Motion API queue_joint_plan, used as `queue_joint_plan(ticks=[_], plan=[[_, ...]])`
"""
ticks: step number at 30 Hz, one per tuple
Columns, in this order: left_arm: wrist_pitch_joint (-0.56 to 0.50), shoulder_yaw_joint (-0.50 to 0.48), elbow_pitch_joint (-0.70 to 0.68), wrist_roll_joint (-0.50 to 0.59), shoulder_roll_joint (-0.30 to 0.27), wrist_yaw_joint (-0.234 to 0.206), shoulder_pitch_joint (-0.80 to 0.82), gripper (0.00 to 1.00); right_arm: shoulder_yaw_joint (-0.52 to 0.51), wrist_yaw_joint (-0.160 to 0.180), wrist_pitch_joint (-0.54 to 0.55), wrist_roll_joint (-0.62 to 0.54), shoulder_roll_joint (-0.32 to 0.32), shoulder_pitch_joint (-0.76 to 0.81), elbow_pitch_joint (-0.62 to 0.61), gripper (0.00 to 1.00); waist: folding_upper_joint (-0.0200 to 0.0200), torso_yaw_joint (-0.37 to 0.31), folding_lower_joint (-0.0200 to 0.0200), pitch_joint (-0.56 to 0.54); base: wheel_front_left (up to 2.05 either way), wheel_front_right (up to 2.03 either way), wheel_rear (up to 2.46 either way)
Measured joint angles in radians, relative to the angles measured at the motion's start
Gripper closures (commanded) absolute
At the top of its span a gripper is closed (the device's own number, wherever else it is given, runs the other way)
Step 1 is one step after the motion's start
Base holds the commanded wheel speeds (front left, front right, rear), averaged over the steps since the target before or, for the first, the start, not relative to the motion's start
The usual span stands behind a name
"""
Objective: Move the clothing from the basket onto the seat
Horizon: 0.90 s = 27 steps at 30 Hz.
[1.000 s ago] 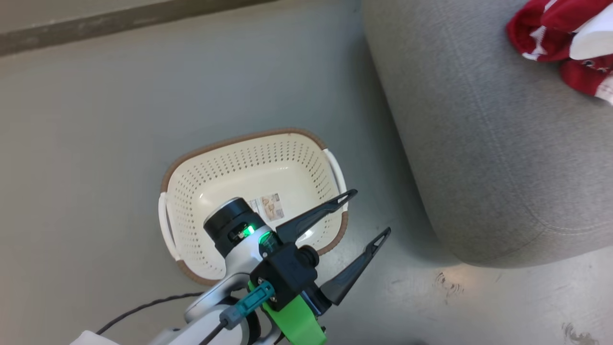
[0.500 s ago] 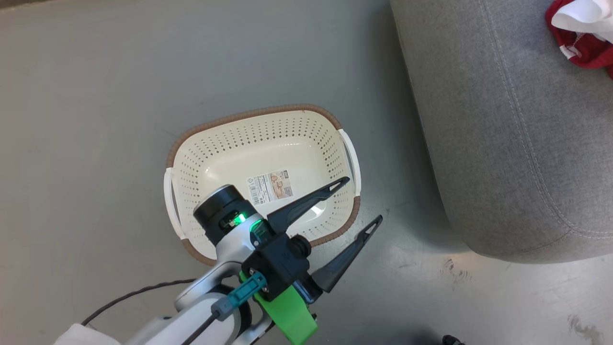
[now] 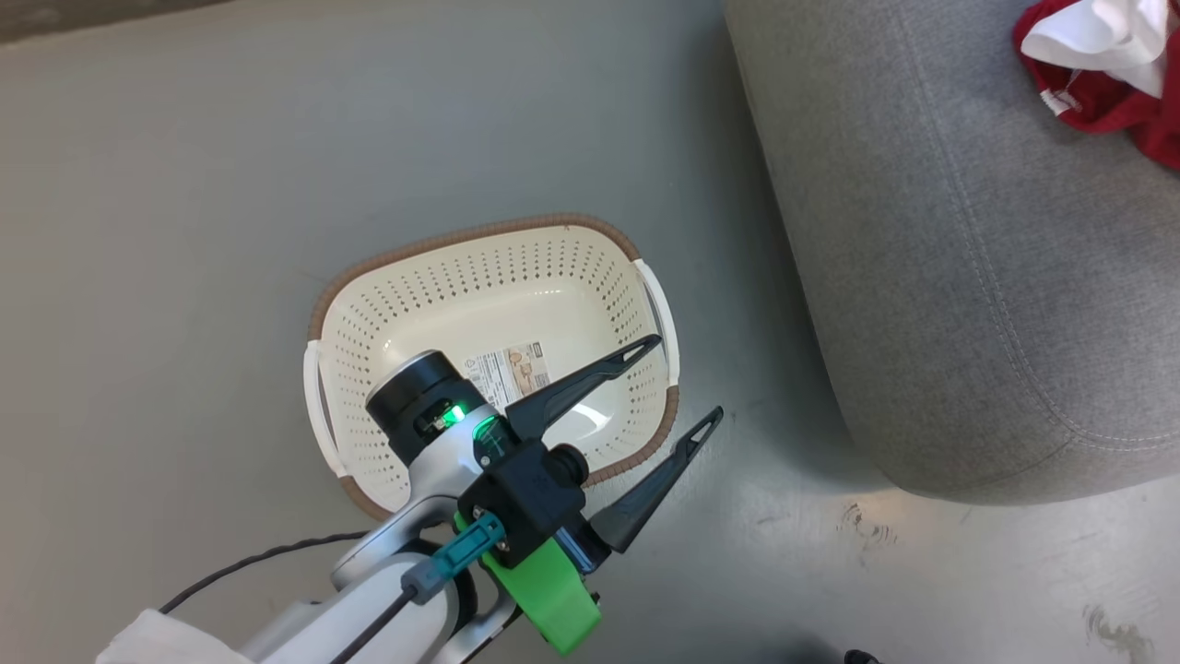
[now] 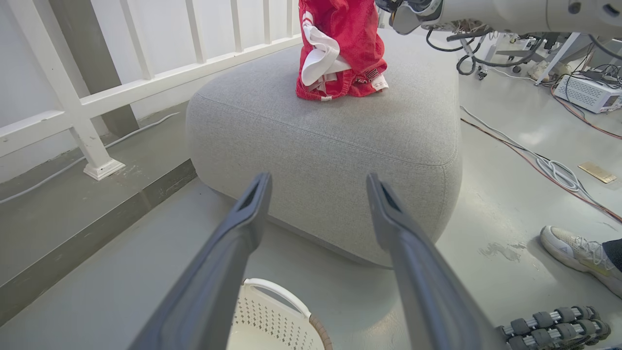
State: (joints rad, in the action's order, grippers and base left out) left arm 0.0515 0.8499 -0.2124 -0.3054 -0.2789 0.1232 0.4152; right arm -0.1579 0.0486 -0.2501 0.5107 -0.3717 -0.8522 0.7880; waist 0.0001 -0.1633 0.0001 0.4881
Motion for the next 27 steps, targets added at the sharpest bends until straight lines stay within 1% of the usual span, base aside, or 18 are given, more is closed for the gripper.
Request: queue_joint_plan(ticks=[4,8,12,14,17,20,21,24,27], plan=[[0.016,0.003,0.012,-0.008,0.002,0.0,0.0,0.0,-0.001,-0.013,-0.002,-0.001,0.0,0.008,0.016,0.0,0.0,-0.003,0.0,-0.024,0.0,0.0,0.0],[0.033,0.004,0.027,-0.017,0.006,0.0,0.0,0.0,-0.004,-0.022,-0.002,-0.002,0.002,0.053,0.028,0.0,0.0,-0.004,0.0,-0.051,0.0,0.0,0.0],[0.048,0.002,0.045,-0.038,0.007,0.0,0.0,0.0,-0.013,-0.034,-0.002,-0.019,0.005,0.094,0.015,0.0,0.0,-0.003,0.0,-0.082,0.0,0.0,0.0],[0.057,0.001,0.054,-0.044,0.011,0.0,-0.001,0.0,-0.033,-0.044,-0.002,-0.015,0.021,0.111,-0.001,0.0,0.0,-0.002,0.0,-0.098,0.0,0.0,0.0],[0.067,-0.004,0.068,-0.045,0.013,0.0,-0.003,0.0,-0.032,-0.053,-0.002,-0.021,0.037,0.142,-0.02,0.0,0.0,-0.001,0.0,-0.115,0.0,0.0,0.0],[0.078,-0.011,0.08,-0.055,0.016,-0.005,-0.012,0.0,-0.035,-0.07,-0.002,-0.023,0.06,0.189,-0.039,0.0,0.0,0.003,-0.0001,-0.141,0.0,0.0,0.0],[0.083,-0.013,0.092,-0.06,0.019,-0.01,-0.024,0.0,-0.034,-0.088,-0.002,-0.023,0.074,0.218,-0.052,0.0,0.0,0.007,0.0,-0.159,0.0,0.0,0.0],[0.091,-0.021,0.111,-0.065,0.023,-0.027,-0.049,0.0,-0.012,-0.113,-0.002,-0.038,0.099,0.26,-0.073,0.0,0.0,0.014,-0.0001,-0.185,0.0,0.0,0.0],[0.092,-0.038,0.128,-0.072,0.034,-0.046,-0.068,0.0,0.013,-0.124,-0.002,-0.061,0.121,0.299,-0.111,0.0,0.0,0.026,-0.0001,-0.21,0.0,0.0,0.0]])
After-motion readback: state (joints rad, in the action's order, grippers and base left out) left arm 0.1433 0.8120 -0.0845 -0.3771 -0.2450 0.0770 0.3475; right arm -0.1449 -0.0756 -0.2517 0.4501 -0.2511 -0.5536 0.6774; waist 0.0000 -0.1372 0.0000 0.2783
